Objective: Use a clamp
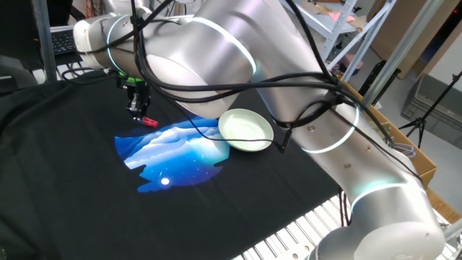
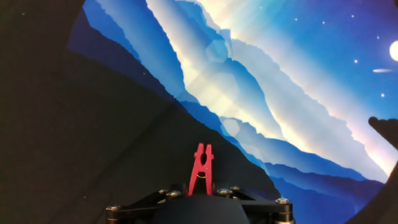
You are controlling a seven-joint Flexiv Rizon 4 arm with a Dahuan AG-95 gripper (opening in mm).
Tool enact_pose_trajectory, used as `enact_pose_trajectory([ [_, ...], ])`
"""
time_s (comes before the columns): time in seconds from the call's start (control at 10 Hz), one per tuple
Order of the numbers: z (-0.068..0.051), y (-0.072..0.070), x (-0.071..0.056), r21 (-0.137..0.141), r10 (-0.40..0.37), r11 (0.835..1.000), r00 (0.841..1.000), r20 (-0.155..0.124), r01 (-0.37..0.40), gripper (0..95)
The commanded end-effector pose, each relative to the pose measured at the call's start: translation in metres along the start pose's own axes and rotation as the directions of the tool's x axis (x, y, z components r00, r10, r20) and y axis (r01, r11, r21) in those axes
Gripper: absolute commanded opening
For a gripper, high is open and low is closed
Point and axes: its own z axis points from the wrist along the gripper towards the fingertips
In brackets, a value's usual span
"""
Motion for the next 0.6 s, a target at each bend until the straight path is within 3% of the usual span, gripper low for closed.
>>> enact_pose_trajectory([
  [0.1,0.0004,0.0005,-0.0003,-0.014,-0.001,1.0,1.0,0.009,0.001,19.0],
  [0.3,-0.0005,0.0006,-0.0003,0.008,-0.024,1.0,1.0,-0.007,0.024,19.0],
  [0.4,-0.0015,0.0007,-0.0003,0.025,-0.051,0.998,0.998,-0.024,0.052,0.0],
  [0.6,-0.0022,0.0007,-0.0003,0.036,-0.1,0.994,0.994,-0.036,0.101,0.0],
])
